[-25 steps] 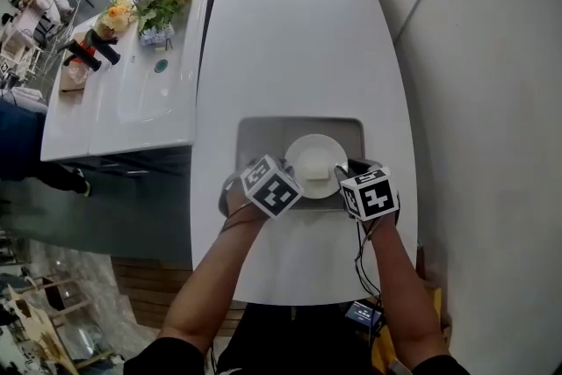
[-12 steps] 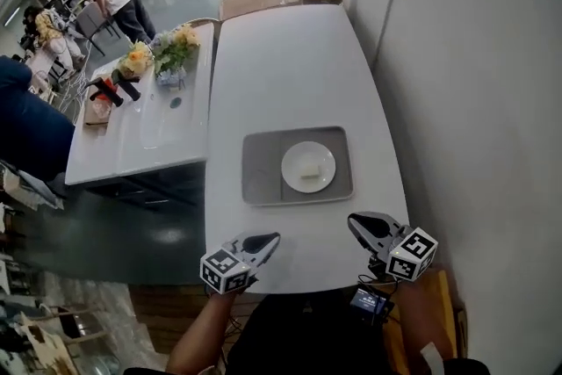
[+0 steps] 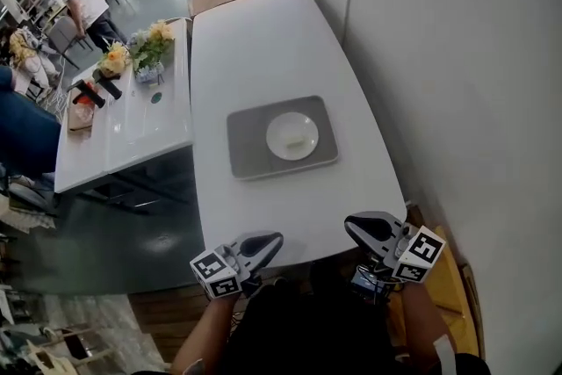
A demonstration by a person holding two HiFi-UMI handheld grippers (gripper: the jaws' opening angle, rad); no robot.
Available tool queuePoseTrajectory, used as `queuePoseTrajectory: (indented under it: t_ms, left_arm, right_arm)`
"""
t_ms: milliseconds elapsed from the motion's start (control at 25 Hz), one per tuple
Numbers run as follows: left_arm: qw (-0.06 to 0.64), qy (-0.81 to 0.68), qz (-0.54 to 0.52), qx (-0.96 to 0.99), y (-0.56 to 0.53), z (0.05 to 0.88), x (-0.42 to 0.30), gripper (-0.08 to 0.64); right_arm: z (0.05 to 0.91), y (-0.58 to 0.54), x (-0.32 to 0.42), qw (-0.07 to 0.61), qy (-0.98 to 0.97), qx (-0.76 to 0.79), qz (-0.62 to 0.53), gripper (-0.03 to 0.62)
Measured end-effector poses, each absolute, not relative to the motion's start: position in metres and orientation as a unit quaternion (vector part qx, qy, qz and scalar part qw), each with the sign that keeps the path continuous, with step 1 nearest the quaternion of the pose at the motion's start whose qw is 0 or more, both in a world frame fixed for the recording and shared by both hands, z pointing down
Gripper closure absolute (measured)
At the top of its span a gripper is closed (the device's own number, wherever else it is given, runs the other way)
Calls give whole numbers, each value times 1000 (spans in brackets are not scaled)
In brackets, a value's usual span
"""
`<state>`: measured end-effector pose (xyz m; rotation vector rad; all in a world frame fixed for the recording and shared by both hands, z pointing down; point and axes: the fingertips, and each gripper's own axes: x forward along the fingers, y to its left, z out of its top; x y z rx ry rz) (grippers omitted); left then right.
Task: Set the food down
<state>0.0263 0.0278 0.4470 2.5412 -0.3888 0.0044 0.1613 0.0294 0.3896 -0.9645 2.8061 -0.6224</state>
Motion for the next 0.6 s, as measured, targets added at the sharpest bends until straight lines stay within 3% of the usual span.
queuePoseTrajectory:
  t_ms: [240,600]
  left_arm:
    - [225,-88,-4,970,74,410,-9,554]
    - [199,-85,-15,976,135,406,-76,554]
  right_arm:
    - [374,74,102,56,917,-346,-189,588]
    - [376,130,30,46,918,-349,-184,588]
